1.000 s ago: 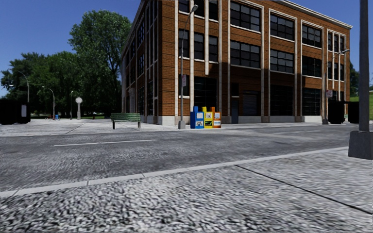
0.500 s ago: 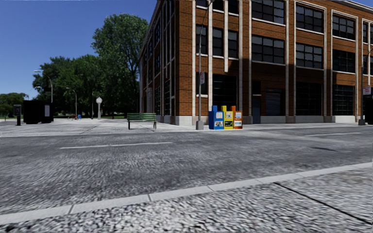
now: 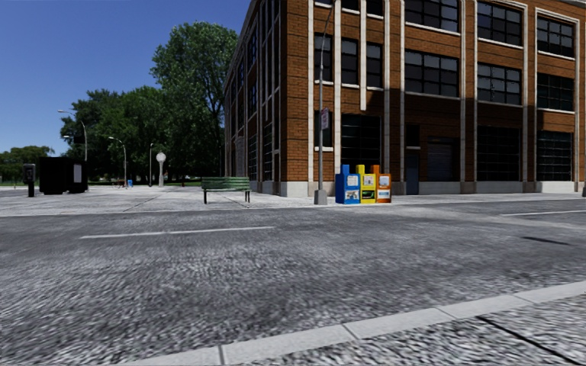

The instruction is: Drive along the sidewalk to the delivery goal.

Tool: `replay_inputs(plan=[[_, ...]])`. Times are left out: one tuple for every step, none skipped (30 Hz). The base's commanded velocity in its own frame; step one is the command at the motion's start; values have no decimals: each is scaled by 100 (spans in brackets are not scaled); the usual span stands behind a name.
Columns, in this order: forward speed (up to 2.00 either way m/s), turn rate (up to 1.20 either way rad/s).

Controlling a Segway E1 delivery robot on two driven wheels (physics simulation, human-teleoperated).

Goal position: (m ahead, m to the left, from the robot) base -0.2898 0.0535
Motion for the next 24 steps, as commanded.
replay_inputs(plan=[[0, 0], [0, 0], [0, 0], [0, 0], [0, 0], [0, 0], [0, 0], [0, 0], [0, 0], [0, 0], [0, 0], [0, 0], [0, 0], [0, 0], [0, 0], [0, 0], [0, 0], [0, 0], [0, 0], [0, 0], [0, 0], [0, 0], [0, 0], [0, 0]])
